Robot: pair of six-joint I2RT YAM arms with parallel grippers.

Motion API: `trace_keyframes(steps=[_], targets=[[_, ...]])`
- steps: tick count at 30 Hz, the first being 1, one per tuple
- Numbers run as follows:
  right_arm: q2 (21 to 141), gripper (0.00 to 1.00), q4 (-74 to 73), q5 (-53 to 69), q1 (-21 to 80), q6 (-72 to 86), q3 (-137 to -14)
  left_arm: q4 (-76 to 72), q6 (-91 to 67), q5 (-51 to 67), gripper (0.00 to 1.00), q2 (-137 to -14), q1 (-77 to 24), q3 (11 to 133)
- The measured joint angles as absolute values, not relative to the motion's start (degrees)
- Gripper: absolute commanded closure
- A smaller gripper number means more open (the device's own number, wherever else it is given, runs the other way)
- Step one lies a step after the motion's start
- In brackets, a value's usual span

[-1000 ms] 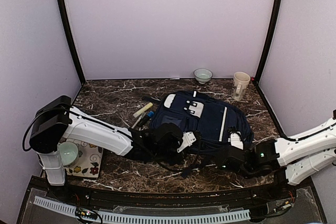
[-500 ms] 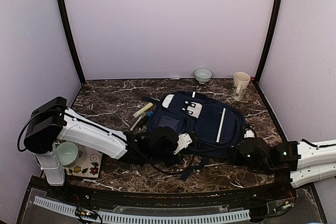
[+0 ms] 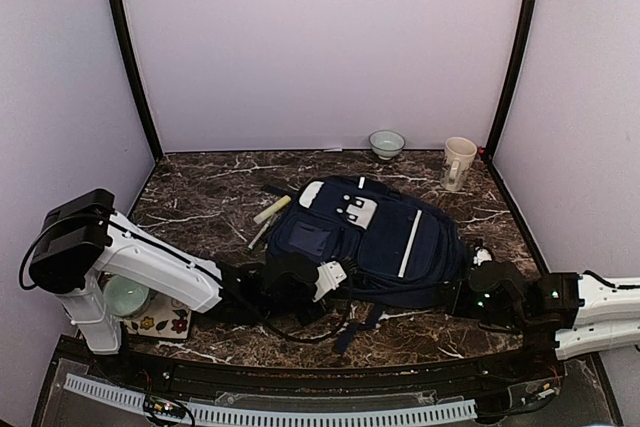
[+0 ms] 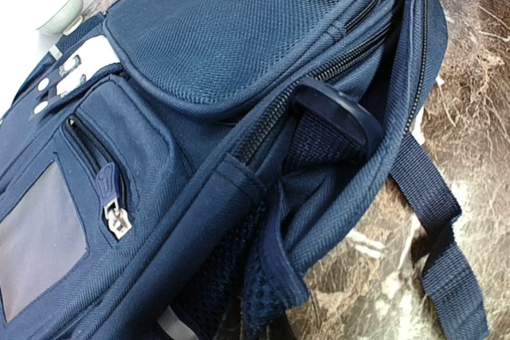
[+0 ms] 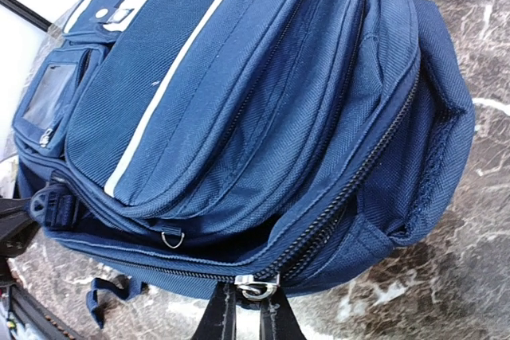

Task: Pack the student bag
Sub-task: Zip the student bag into the largest pocket of the bag.

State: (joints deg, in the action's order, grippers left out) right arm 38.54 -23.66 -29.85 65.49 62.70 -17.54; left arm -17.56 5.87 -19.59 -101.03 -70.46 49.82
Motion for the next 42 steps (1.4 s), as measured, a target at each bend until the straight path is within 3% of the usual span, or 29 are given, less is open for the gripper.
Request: trace_keyframes(steps=[13,18,22,31,42], targets=[[40.7,1.00,-17.8,-18.5,65.0,55.2,-16.2,-25.2,5.9,-17.9,1.00,-96.7,-70.5,38.0],[40.5,0.51,-18.9,-15.0,64.7,53.1,-16.2,-25.4,6.3,-17.9,1.00,-96.4,-70.5,37.6],[38.9,0.39,-22.9,-13.5,64.7,52.0,-16.5,-25.5,6.2,-17.9,1.00,-96.4,-70.5,37.6],[37.3,0.38,-26.4,-11.0,65.7,50.6,-22.0,-25.4,6.2,-17.9,1.00,-96.4,-70.5,37.7],[48.1,0.54,-35.3,-20.7,72.6,56.0,-30.5,-24.5,5.7,-18.6,1.00,-96.4,-70.6,38.3]])
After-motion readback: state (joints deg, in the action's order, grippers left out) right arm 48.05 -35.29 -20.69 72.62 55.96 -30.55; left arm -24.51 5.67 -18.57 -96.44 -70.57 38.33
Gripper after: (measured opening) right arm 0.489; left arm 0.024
